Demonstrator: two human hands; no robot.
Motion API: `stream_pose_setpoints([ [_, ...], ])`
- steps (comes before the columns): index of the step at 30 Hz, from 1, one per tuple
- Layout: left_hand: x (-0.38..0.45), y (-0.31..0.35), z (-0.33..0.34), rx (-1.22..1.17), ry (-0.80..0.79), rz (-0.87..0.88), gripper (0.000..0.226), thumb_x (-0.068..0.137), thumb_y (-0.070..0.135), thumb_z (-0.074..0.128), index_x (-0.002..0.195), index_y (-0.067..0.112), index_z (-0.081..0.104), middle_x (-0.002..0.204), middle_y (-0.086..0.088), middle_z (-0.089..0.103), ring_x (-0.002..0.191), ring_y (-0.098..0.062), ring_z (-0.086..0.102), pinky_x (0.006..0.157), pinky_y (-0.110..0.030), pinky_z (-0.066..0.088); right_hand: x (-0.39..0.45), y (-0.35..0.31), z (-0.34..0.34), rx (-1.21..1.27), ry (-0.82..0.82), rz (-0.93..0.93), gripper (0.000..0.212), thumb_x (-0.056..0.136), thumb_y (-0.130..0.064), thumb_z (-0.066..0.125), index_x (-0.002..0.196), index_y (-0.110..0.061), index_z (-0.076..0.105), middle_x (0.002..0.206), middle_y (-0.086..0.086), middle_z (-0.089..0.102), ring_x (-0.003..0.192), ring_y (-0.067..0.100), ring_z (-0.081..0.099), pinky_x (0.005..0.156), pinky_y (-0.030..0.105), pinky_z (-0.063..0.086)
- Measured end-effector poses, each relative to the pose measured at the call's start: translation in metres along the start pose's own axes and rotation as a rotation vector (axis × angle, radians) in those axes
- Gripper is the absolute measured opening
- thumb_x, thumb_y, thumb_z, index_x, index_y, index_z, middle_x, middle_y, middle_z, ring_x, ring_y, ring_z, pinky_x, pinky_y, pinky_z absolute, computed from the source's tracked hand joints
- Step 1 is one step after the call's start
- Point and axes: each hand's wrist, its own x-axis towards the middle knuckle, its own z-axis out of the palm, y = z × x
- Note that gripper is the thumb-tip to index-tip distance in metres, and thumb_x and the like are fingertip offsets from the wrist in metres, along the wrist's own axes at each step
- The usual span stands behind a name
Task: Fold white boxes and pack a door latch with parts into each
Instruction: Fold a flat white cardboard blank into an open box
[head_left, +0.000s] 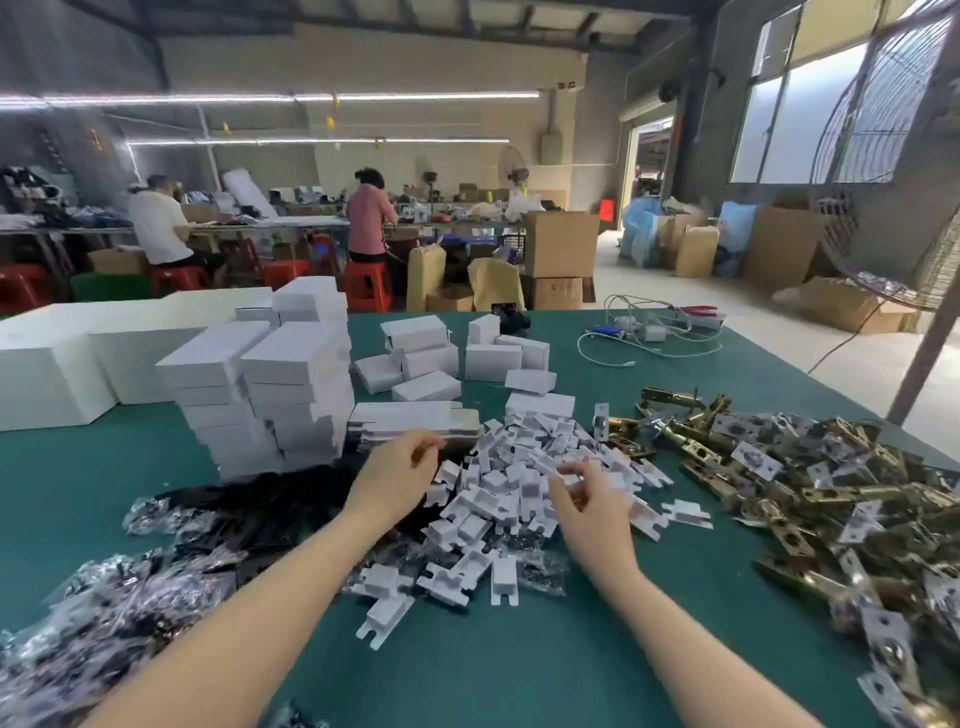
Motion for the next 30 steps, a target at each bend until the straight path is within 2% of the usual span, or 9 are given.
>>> stream_pose_setpoints([
  [6, 0.062, -0.029, 0.008, 0.559, 0.044, 0.065, 0.035, 0.094, 0.01, 0.048, 0.126, 0.021, 0.056, 0.134, -0.002, 0.052, 0.119, -0.02, 0.05, 0.093, -0.036, 0.045, -0.002, 0.021, 0.01, -0.191, 0.012, -0.088, 0.008, 0.098, -0.036, 0.052, 0.103, -0.042, 0.049, 0.066, -0.01, 0.059, 0.058, 0.006, 0.054, 0.049, 0.022, 0.042],
  [9, 0.081, -0.03, 0.016, 0.802, -0.15, 0.026, 0.054, 0.09, 0.006, 0.045, 0.143, 0.016, 0.039, 0.15, -0.009, 0.038, 0.138, -0.027, 0.034, 0.111, -0.039, 0.032, -0.001, 0.022, 0.01, -0.238, -0.035, -0.089, 0.008, 0.099, -0.036, 0.05, 0.106, -0.039, 0.05, 0.064, -0.008, 0.057, 0.06, 0.007, 0.055, 0.049, 0.022, 0.041],
  [11, 0.085, -0.033, 0.018, 0.914, -0.233, -0.032, 0.049, 0.091, 0.007, 0.041, 0.137, 0.021, 0.043, 0.143, -0.007, 0.048, 0.133, -0.027, 0.04, 0.109, -0.038, 0.031, -0.002, 0.023, 0.011, -0.245, -0.047, -0.097, 0.008, 0.099, -0.036, 0.05, 0.106, -0.037, 0.052, 0.063, -0.009, 0.056, 0.058, 0.006, 0.054, 0.049, 0.023, 0.04],
  [16, 0.076, -0.033, 0.01, 0.964, -0.043, 0.003, 0.019, 0.091, 0.009, 0.046, 0.092, 0.02, 0.062, 0.099, -0.006, 0.065, 0.097, -0.028, 0.059, 0.071, -0.033, 0.04, -0.003, 0.022, 0.01, -0.249, -0.052, -0.096, 0.007, 0.099, -0.036, 0.05, 0.105, -0.037, 0.053, 0.069, -0.017, 0.058, 0.06, 0.008, 0.054, 0.051, 0.026, 0.043],
  [21, 0.053, 0.0, -0.011, 0.222, 0.457, 0.087, 0.026, 0.103, 0.02, 0.045, 0.114, 0.014, 0.069, 0.088, -0.006, 0.07, 0.075, -0.019, 0.057, 0.06, -0.028, 0.042, -0.007, 0.014, 0.009, -0.265, 0.022, -0.133, 0.01, 0.099, -0.034, 0.05, 0.107, -0.033, 0.055, 0.063, -0.011, 0.056, 0.063, 0.007, 0.055, 0.052, 0.028, 0.044],
  [23, 0.037, 0.028, -0.009, -0.215, 0.439, 0.069, 0.023, 0.102, 0.023, 0.049, 0.108, 0.011, 0.068, 0.09, -0.002, 0.069, 0.077, -0.005, 0.056, 0.065, -0.016, 0.04, -0.011, 0.008, 0.006, -0.201, 0.062, -0.147, 0.009, 0.1, -0.031, 0.05, 0.107, -0.031, 0.055, 0.065, -0.009, 0.057, 0.061, 0.009, 0.054, 0.053, 0.03, 0.044],
  [25, 0.01, 0.051, 0.002, -0.541, 0.342, -0.02, 0.014, 0.1, 0.024, 0.053, 0.097, 0.018, 0.065, 0.089, -0.003, 0.068, 0.08, -0.002, 0.06, 0.071, -0.021, 0.049, -0.014, -0.001, 0.001, -0.096, 0.119, -0.149, 0.008, 0.101, -0.031, 0.049, 0.107, -0.031, 0.054, 0.067, -0.008, 0.058, 0.06, 0.008, 0.053, 0.053, 0.029, 0.044],
  [27, -0.018, 0.058, 0.018, -0.685, 0.252, -0.13, 0.011, 0.099, 0.025, 0.056, 0.092, 0.027, 0.064, 0.094, 0.002, 0.071, 0.09, -0.014, 0.066, 0.078, -0.034, 0.055, -0.019, -0.014, -0.004, 0.051, 0.182, -0.138, 0.012, 0.102, -0.035, 0.045, 0.108, -0.033, 0.055, 0.074, -0.01, 0.061, 0.063, 0.002, 0.054, 0.056, 0.018, 0.042],
  [30, -0.058, 0.057, 0.043, -0.751, 0.196, -0.19, 0.018, 0.098, 0.024, 0.057, 0.087, 0.037, 0.064, 0.08, 0.025, 0.07, 0.079, 0.005, 0.065, 0.07, -0.014, 0.051, -0.031, -0.028, -0.007, 0.237, 0.219, -0.092, 0.013, 0.097, -0.044, 0.045, 0.102, -0.043, 0.057, 0.087, -0.015, 0.065, 0.077, -0.003, 0.059, 0.063, 0.007, 0.043],
])
